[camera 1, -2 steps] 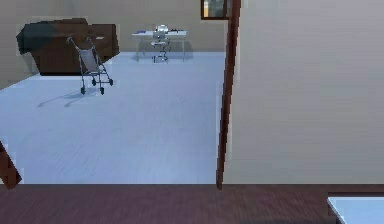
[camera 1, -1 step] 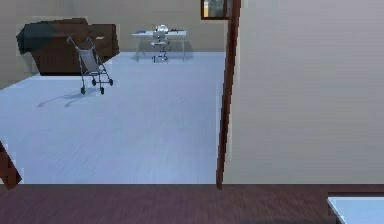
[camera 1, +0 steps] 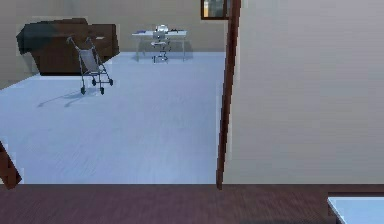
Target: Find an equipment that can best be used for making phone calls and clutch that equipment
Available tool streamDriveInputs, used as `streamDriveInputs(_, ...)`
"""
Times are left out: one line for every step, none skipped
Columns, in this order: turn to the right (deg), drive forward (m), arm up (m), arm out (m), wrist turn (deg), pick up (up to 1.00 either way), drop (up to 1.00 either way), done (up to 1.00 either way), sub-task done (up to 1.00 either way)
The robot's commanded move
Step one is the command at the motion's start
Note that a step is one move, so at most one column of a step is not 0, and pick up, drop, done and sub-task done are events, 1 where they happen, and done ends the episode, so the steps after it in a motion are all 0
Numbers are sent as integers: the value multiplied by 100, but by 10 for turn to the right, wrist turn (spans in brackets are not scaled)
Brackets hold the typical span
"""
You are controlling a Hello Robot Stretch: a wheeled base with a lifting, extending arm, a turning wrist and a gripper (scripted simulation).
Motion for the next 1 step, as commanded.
streamDriveInputs(0, 0, -30, 0, 0, 0, 0, 0, 0)
